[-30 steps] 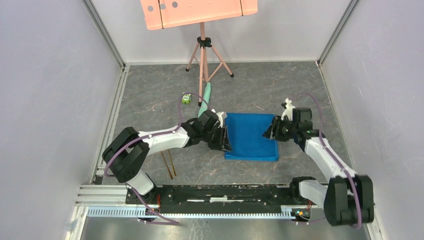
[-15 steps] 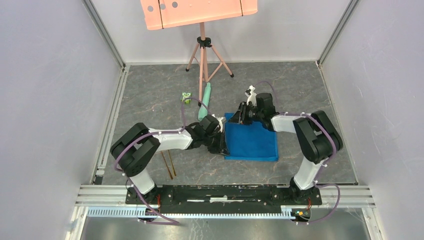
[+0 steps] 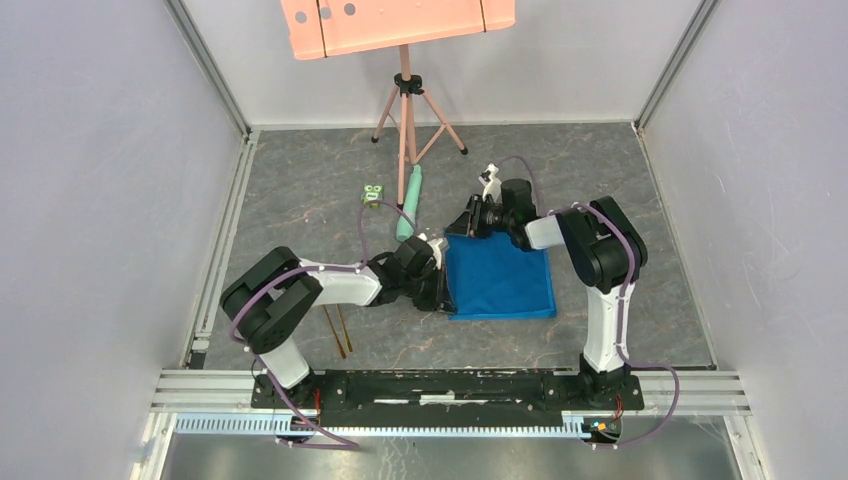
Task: Fold the napkin into a case and place the utensils inside
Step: Smooth out the square-folded napkin at the center of the board.
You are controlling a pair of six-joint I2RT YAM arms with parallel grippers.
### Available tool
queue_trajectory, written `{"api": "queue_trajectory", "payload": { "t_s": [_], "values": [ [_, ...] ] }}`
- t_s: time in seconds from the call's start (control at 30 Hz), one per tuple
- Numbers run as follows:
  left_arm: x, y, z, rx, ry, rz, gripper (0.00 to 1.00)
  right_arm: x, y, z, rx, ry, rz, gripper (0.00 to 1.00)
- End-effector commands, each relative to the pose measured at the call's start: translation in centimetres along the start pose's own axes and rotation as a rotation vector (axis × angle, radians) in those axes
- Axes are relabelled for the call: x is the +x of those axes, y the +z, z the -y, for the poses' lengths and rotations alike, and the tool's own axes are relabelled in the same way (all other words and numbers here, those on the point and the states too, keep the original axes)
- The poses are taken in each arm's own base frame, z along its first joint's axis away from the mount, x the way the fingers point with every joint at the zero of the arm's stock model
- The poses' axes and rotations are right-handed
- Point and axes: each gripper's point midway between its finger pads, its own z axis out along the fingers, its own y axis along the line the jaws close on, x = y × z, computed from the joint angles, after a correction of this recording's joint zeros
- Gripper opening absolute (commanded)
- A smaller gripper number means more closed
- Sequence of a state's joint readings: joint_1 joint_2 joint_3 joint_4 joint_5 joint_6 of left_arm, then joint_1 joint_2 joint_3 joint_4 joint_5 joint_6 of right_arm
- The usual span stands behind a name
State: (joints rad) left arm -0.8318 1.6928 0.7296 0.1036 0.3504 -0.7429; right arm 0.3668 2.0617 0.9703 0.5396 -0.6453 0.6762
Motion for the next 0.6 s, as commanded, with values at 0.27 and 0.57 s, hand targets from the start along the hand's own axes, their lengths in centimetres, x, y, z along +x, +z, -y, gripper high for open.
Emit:
{"api": "queue_trajectory", "payload": {
  "t_s": [0.27, 0.57],
  "values": [
    [-0.2, -2.7, 0.5, -0.033, 0.03, 0.026, 0.35, -6.4, -4.8, -1.6, 0.077, -0.131, 0.083, 0.41],
    [-6.8, -5.4, 7.3, 0.152, 0.055, 0.125, 0.46, -4.5, -12.9, 2.5, 0.201, -0.097, 0.107, 0.51]
  ]
}}
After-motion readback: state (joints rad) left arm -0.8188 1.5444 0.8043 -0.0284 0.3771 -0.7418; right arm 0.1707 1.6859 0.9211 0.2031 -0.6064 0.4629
